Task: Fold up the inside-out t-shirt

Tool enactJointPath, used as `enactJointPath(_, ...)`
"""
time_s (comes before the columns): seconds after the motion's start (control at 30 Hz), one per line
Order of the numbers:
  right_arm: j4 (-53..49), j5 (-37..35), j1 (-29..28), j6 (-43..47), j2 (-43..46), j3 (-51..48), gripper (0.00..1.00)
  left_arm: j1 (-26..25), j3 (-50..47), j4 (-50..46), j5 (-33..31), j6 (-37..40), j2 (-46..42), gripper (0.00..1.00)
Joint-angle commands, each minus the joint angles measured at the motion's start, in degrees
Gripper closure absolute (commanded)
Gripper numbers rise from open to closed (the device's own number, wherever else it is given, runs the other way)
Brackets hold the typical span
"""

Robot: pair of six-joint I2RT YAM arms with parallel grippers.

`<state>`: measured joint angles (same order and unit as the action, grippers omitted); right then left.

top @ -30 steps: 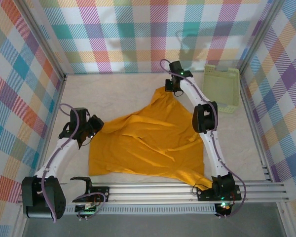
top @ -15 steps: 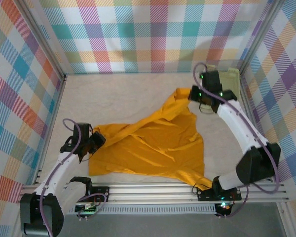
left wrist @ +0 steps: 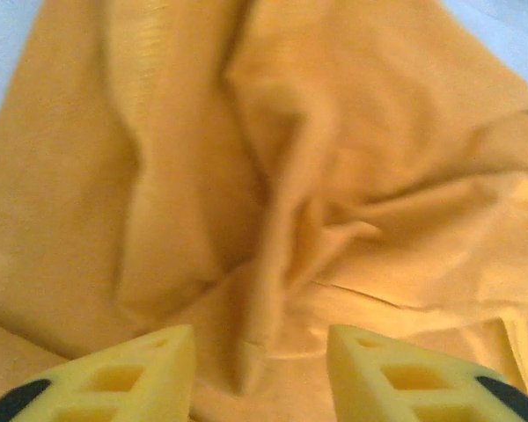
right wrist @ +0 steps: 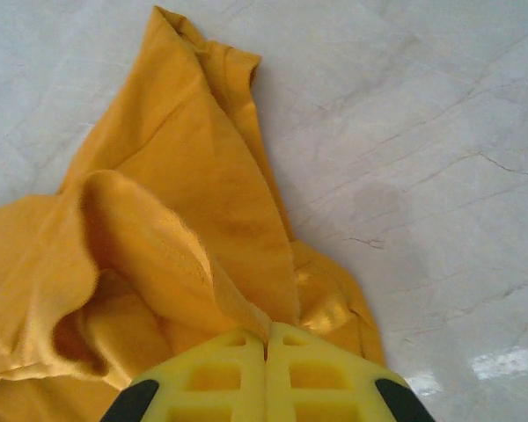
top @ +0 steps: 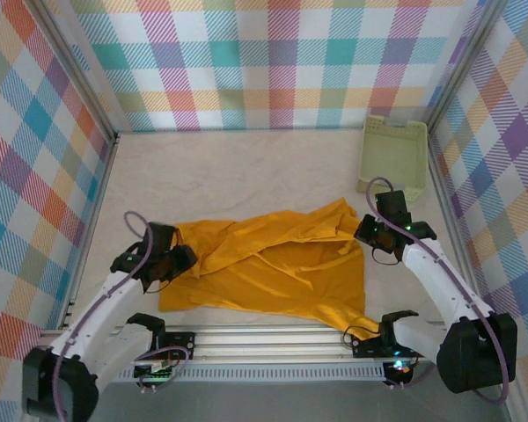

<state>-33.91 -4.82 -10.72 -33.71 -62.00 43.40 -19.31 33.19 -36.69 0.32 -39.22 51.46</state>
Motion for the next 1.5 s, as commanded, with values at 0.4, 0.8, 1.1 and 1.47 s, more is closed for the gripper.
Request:
enactJointPath(0.4, 0.77, -0.12, 3.7, -0.75, -0.58, 1.87, 1.0, -17.25, 11.94, -10.48, -23.71, -0.33, 30.05, 0.43)
enactJointPath(0.8, -1.79, -0.28, 11.81, -0.31, -0.14, 0.99, 1.0, -12.74, 10.99, -13.79, -28.88, -5.83, 28.63, 0.64)
enactJointPath(1.1, -1.62, -1.2, 12.39, -0.04, -1.75, 2.07, 1.0, -10.93, 6.64, -16.89, -26.97, -7.52, 15.36, 0.73)
enactJointPath(1.47, -1.42, -0.45, 12.63, -0.04, -2.73, 2.77, 1.0, -10.48, 4.23, -8.05, -16.65, -2.63, 14.17, 0.92)
